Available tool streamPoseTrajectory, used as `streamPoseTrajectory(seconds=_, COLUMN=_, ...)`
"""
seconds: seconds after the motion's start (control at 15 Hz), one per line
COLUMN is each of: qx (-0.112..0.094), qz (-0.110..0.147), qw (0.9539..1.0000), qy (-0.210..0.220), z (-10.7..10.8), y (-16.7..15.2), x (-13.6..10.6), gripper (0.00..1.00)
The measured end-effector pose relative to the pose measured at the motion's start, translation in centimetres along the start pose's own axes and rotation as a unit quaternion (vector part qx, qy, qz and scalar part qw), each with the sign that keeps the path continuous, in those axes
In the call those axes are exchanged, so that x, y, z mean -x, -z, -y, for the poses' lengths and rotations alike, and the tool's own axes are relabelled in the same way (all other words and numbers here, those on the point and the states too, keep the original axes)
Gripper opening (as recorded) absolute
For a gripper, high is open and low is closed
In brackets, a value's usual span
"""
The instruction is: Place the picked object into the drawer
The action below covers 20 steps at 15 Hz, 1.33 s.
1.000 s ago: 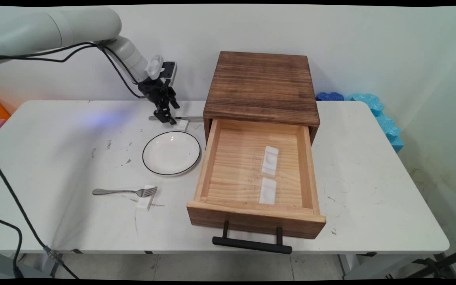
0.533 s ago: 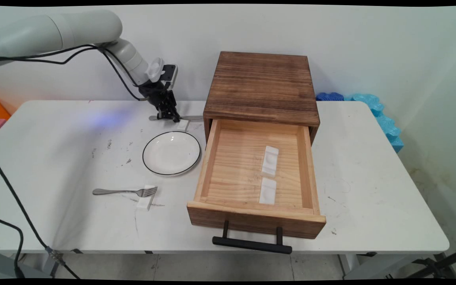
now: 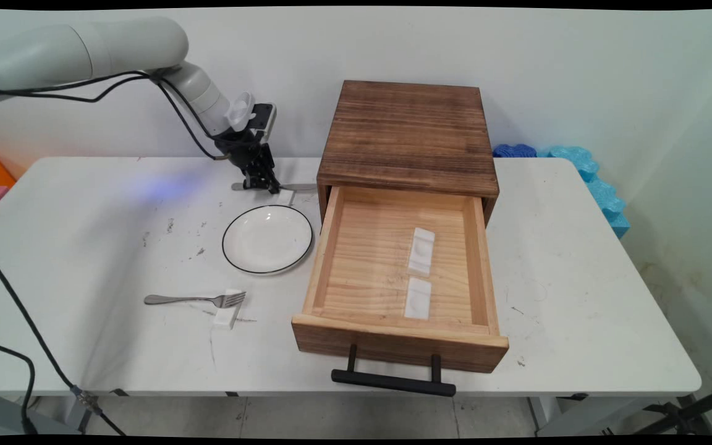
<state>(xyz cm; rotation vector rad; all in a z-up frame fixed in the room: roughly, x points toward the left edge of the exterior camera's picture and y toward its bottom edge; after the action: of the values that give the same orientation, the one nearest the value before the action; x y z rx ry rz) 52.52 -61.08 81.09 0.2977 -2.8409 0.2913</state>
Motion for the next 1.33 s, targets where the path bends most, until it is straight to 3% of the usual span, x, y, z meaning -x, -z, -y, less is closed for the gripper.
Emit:
streamPoseTrajectory(seconds=0.47, qx=-0.029, qz=0.004, qw=0.9995, qy=0.014, z=-0.8, y=3.2, x=0.1, gripper=0.00)
streamPoseTrajectory(seconds=1.0, qx=-0.055, qz=0.013, qw=0.9982, qy=0.023, z=-3.9, y=7.7, x=-0.1, gripper=0.00)
streamPoseTrajectory(seconds=1.33, qx=-0.065, qz=0.013, qw=0.9977, qy=0.016, z=-7.3, y=11.2, x=-1.3, gripper=0.00)
